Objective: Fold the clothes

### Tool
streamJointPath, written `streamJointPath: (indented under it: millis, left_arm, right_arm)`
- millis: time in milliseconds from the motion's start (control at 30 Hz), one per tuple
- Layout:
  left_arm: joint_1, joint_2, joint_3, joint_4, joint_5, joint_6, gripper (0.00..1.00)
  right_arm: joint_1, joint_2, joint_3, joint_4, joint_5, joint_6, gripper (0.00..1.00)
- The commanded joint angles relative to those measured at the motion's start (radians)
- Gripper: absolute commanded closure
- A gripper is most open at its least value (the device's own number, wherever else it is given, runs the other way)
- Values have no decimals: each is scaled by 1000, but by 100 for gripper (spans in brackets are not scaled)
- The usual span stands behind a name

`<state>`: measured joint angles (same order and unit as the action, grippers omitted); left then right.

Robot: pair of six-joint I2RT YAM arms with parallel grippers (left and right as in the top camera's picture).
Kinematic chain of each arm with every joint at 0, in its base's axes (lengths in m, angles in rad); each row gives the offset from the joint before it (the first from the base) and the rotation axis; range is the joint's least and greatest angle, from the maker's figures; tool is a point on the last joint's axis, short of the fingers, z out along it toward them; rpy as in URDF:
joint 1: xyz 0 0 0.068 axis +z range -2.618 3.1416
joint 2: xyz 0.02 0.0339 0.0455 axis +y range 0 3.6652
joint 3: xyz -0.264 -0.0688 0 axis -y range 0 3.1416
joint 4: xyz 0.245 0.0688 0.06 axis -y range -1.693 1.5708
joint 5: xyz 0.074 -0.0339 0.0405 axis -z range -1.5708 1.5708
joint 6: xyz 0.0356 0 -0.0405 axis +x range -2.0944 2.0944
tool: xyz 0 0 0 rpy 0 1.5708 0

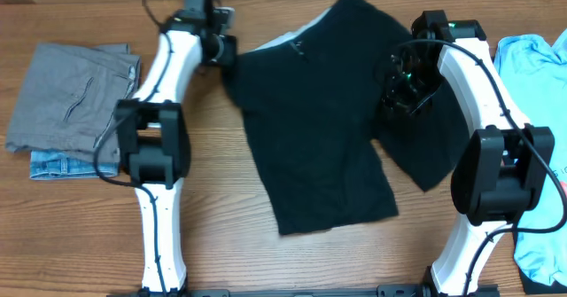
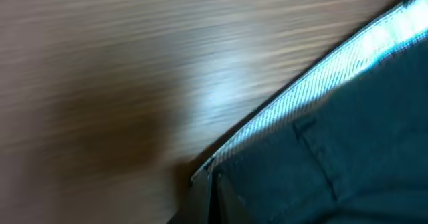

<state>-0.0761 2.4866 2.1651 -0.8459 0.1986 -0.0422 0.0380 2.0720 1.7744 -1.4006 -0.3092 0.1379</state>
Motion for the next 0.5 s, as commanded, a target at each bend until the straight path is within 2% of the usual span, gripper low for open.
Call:
streamJointPath:
  millis: [0,133,267,333,400,467]
  left_arm:
    - [109,-3,60,-132,-50,-266,96]
    - [171,-3,60,-321,16,-430,96]
    - [188,-3,60,-441,64,-410,96]
    - [179,-3,61,-486,64,-361,96]
    - [161,-6,61,-515,64,-315,96]
    - [138,-10,61,-538,60,-256,96]
  right_arm:
    - [25,-82,23,-47,1,19,66]
    - [41,-88,23,-113,1,19,64]
    - [43,-88,17,-193,0,19,63]
    - [50,-88,-4,-231,0,19,71]
    - [64,-88,-35,-254,-1,19,93]
    - [85,-88,-77,-258,-24,18,96]
